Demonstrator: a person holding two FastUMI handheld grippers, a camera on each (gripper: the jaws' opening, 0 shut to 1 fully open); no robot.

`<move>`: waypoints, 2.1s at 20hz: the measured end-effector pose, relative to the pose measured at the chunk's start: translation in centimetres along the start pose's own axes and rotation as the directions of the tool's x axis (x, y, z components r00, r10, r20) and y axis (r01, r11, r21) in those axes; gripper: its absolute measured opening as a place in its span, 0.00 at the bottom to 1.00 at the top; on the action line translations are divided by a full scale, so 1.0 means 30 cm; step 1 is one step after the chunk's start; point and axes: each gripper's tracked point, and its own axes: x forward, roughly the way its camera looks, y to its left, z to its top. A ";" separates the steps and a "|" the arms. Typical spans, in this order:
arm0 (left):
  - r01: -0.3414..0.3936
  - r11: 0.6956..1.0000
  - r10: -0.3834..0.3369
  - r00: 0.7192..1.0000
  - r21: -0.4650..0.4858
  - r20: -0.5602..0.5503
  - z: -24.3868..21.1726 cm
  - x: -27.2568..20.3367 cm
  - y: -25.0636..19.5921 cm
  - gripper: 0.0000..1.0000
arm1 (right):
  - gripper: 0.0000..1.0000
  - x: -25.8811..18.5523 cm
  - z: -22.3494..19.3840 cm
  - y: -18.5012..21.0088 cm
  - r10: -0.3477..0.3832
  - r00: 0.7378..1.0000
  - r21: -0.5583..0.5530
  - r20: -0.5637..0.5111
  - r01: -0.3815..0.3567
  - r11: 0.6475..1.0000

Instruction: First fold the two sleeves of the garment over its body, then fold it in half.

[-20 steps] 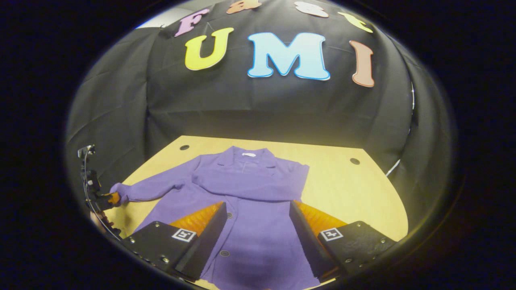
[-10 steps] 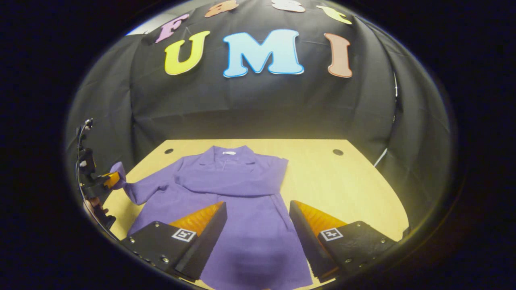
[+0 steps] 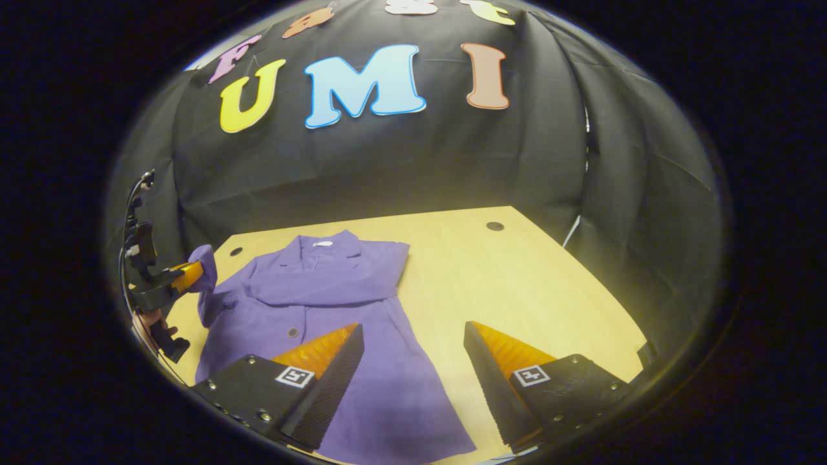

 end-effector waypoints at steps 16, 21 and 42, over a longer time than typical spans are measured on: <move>0.211 0.971 -0.220 0.973 0.116 0.069 0.144 0.087 -0.647 0.08 | 0.96 -0.066 -0.067 -0.261 -0.053 0.998 0.027 -0.024 0.054 0.998; 0.252 0.951 -0.266 0.962 0.180 0.056 0.136 0.127 -0.848 0.08 | 0.96 -0.064 -0.094 -0.351 -0.059 0.998 0.020 -0.035 0.060 0.998; 0.476 0.872 -0.464 0.878 0.113 -0.117 -0.070 0.148 -1.115 0.56 | 0.96 -0.101 -0.159 -0.309 -0.076 0.995 0.043 -0.056 0.079 0.996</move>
